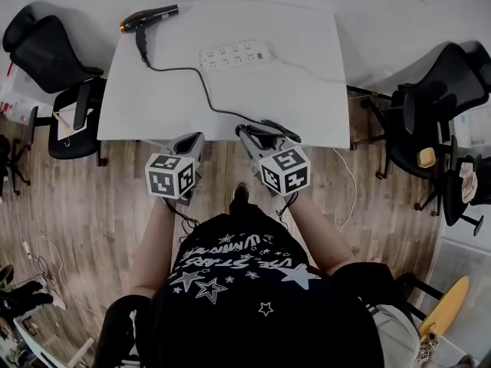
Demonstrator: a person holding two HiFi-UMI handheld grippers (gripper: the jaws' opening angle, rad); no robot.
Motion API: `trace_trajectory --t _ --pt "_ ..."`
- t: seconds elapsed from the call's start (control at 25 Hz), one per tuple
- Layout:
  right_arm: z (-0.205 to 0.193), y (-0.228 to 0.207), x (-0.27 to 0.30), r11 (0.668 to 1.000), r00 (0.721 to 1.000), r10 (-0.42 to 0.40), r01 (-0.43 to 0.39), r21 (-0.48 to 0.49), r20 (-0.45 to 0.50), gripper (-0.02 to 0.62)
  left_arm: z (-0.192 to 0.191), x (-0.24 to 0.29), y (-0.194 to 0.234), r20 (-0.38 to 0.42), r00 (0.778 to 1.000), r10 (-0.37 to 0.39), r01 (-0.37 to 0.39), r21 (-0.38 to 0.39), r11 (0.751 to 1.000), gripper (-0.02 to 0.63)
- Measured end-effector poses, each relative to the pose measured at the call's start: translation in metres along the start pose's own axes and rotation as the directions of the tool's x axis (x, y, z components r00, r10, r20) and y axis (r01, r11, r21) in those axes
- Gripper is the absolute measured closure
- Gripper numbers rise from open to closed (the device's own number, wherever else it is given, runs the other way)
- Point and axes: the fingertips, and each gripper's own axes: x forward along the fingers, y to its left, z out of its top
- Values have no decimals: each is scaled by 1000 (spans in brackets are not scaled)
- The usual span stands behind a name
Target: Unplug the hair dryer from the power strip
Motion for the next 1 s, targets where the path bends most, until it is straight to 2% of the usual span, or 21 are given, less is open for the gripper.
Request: trace_trajectory --t 0.2,0.36,0.6,1.0 --pt "-8 18 -12 1000 1000 -8 8 6 -9 514 -24 -15 -13 -23 999 -44 44 -2 999 598" --pt "-16 38 -18 1000 1000 -8 8 -1 -15 514 -39 -32 -18 -11 998 -56 56 -22 998 598" --pt "-32 66 -29 1000 999 -16 16 2 -28 514 -58 -62 -23 12 999 -53 53 -38 998 598" --pt "-56 105 -44 998 999 -1 4 70 -45 515 -87 -107 -30 32 999 -42 44 -64 997 598"
